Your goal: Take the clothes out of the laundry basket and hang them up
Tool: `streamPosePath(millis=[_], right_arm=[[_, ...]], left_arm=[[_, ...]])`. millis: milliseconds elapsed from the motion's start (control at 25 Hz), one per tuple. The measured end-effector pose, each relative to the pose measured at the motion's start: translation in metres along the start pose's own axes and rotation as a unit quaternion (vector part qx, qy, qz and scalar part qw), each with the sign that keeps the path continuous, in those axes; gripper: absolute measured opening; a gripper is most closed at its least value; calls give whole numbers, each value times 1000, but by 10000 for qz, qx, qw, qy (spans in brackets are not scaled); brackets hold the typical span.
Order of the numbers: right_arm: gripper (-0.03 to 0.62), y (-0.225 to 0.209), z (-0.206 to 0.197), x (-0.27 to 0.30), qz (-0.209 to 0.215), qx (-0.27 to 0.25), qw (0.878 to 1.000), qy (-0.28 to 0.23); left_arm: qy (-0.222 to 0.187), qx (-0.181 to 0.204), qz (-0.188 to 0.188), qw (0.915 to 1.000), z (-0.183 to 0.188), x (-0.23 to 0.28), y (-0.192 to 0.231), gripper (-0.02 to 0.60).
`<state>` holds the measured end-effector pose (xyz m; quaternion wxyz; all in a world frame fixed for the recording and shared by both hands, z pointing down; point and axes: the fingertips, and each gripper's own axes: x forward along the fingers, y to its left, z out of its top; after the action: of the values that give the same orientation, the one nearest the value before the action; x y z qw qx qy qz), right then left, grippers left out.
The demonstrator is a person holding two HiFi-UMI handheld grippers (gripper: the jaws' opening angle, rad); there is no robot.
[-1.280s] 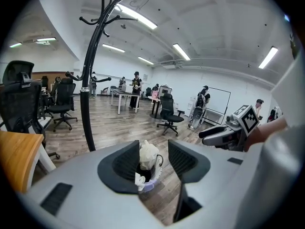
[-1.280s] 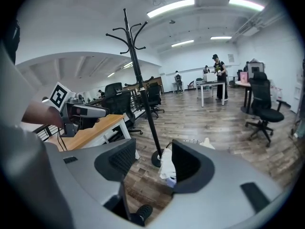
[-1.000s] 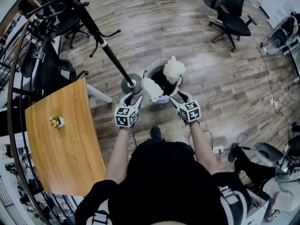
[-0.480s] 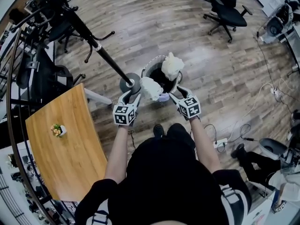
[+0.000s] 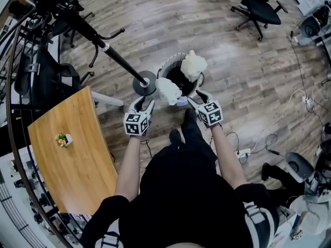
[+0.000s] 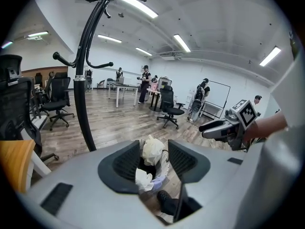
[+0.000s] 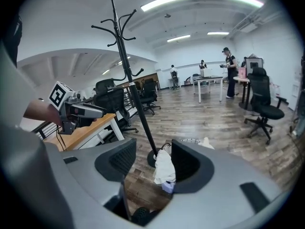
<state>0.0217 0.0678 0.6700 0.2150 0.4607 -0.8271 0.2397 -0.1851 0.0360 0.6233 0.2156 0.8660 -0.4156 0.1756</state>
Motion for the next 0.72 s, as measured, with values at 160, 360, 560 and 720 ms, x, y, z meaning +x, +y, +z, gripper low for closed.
streamPosePath(millis=[160, 360, 560, 720], right_arm=[[244, -10, -4, 16, 164, 16, 9997, 196], [242, -25, -7, 36, 351, 107, 9986, 388], [239, -40, -25, 52, 583, 209, 9961, 635], [238, -48, -44, 67, 797, 250, 9923, 916]], left_arm=[[136, -93, 83, 9998, -2, 16, 5, 201], [372, -246, 145, 9989, -10, 41, 7, 201], [672, -359, 243, 9968, -28, 61, 5, 201], [849, -483, 353, 9946, -42, 74, 7, 201]])
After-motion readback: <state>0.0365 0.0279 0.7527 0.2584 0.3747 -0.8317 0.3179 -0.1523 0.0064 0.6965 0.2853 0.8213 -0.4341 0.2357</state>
